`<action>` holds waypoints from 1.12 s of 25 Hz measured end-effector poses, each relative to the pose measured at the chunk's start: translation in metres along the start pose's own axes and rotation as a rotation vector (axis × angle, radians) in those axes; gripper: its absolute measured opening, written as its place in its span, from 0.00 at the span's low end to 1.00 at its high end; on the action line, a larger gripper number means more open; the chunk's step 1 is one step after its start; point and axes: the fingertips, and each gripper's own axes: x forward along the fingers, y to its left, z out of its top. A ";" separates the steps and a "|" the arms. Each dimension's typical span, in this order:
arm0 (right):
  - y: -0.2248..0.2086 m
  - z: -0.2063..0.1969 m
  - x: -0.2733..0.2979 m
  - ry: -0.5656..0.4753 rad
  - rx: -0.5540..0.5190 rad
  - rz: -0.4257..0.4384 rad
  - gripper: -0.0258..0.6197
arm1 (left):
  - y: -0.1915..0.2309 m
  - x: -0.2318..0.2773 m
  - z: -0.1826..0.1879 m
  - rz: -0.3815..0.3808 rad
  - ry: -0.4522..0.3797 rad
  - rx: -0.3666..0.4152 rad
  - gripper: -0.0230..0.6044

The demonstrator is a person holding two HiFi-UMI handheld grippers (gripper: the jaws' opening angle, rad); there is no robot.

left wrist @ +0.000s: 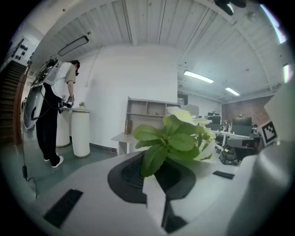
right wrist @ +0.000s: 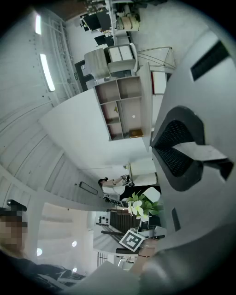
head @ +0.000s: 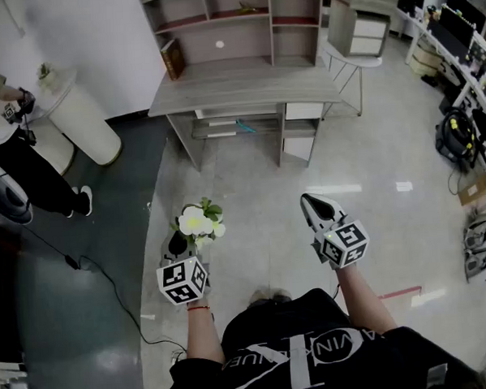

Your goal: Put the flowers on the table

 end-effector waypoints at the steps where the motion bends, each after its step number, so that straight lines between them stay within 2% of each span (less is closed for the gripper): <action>1: -0.001 0.001 -0.001 -0.003 -0.002 0.002 0.05 | -0.002 0.000 0.001 0.002 -0.004 -0.003 0.09; 7: -0.001 0.001 -0.010 -0.012 -0.014 0.006 0.05 | -0.011 -0.008 -0.001 0.000 -0.020 0.002 0.09; 12: 0.002 -0.005 -0.020 0.005 -0.032 0.027 0.05 | -0.011 -0.018 -0.008 0.025 -0.022 -0.025 0.09; 19: -0.008 -0.002 -0.023 -0.003 -0.011 0.013 0.05 | -0.020 -0.019 -0.004 0.019 -0.024 -0.029 0.09; 28: -0.022 -0.002 0.005 0.004 -0.028 0.016 0.05 | -0.009 0.015 0.000 0.031 -0.013 -0.055 0.09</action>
